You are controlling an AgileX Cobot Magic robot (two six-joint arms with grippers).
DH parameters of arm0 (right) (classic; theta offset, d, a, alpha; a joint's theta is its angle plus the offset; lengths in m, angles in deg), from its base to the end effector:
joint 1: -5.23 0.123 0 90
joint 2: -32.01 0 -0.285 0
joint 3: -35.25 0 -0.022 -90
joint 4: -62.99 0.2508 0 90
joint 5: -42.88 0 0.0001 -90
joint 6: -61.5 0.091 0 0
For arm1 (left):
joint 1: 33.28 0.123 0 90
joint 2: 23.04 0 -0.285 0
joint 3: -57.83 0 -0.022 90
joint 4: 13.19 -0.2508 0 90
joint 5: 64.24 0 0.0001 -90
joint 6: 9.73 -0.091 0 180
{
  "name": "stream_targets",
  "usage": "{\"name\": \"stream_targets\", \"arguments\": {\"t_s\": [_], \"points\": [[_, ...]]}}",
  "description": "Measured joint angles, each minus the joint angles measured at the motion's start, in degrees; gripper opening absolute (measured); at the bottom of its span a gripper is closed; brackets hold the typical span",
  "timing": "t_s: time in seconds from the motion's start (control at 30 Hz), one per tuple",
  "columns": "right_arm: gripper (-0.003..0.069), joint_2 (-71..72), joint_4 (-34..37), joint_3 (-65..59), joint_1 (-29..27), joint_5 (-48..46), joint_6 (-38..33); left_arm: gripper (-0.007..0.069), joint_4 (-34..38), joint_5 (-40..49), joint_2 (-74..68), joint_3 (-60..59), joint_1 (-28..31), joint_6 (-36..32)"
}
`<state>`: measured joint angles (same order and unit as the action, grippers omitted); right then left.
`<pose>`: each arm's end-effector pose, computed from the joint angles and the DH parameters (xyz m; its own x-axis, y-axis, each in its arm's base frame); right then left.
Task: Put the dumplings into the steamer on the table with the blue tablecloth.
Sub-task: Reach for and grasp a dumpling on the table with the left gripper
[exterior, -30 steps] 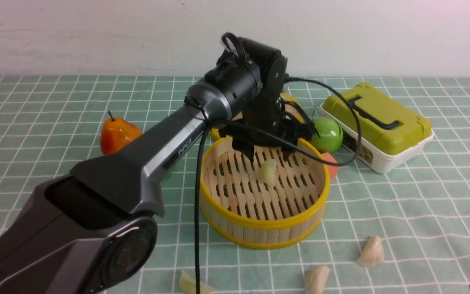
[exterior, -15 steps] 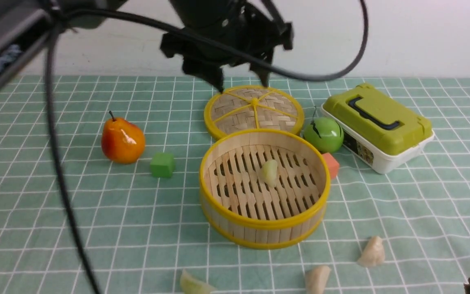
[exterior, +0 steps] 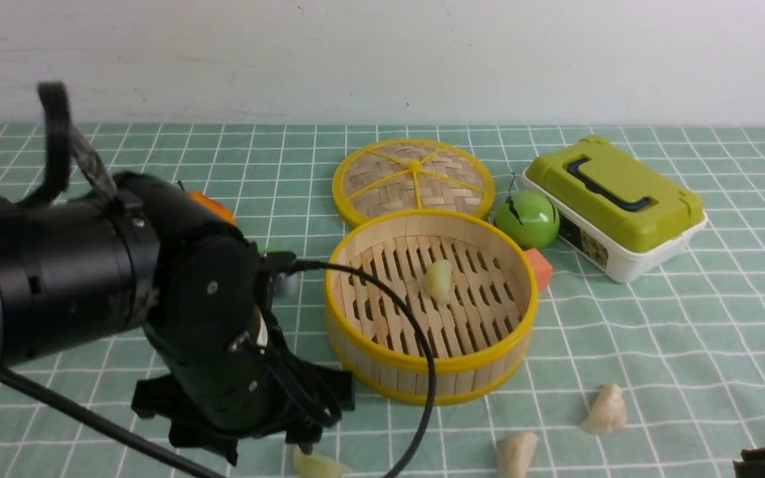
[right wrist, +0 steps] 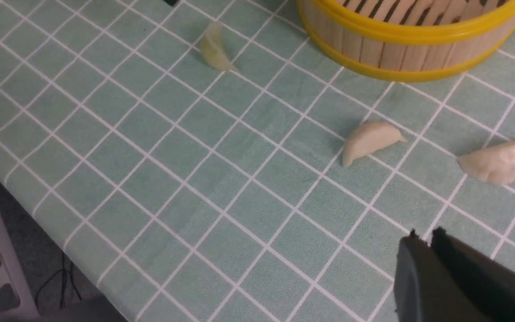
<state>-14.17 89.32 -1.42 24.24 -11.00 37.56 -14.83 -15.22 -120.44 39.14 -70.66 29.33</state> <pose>0.0935 0.0667 0.3229 -0.5740 -0.3297 -0.7496 -0.6314 0.7611 0.1487 0.2356 -0.1775 0.2271 -0.9761 -0.0286 -0.2155 0.0023 0.9899 -0.1418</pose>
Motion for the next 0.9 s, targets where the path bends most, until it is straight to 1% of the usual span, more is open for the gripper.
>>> {"name": "stream_targets", "arguments": {"t_s": [0.13, 0.3, 0.43, 0.47, 0.53, 0.63, 0.73, 0.83, 0.9], "points": [[0.0041, 0.0, -0.3, 0.0, 0.5, 0.0, 0.0, 0.0506, 2.0, -2.0, -2.6, -0.3, 0.0, -2.2], [0.0047, 0.0, -0.5, 0.0, 0.5, 0.0, 0.0, 0.0506, 2.3, -4.6, -5.1, -0.3, 0.0, -1.4], [0.0052, 0.0, -0.5, 0.0, 0.5, 0.0, 0.0, 0.0506, 2.3, -7.4, -7.3, -0.2, 0.0, 2.5], [0.0053, 0.0, -0.6, 0.0, 0.5, 0.0, 0.0, 0.0506, 2.4, -8.7, -8.1, 0.0, 0.0, 5.5], [0.0055, 0.0, -0.6, 0.0, 0.5, 0.0, 0.0, 0.0506, 3.2, -10.0, -9.1, 0.1, 0.0, 9.4], [0.0058, 0.0, -0.6, 0.0, 0.5, 0.0, 0.0, 0.0506, 4.0, -10.9, -10.3, 0.2, 0.0, 13.5], [0.0059, 0.0, -0.9, 0.0, 1.3, 0.0, 0.0, 0.0505, 4.0, -11.2, -11.1, 0.3, 0.0, 15.5], [0.0061, 0.0, -1.5, 0.0, 4.0, 0.0, -0.3, 0.0494, 4.5, -11.5, -11.7, 0.3, 0.0, 16.2], [0.0062, 0.0, -2.8, 0.0, 6.6, 0.0, -1.1, 0.0465, 5.4, -11.8, -12.4, 0.3, 0.0, 16.4]]}}
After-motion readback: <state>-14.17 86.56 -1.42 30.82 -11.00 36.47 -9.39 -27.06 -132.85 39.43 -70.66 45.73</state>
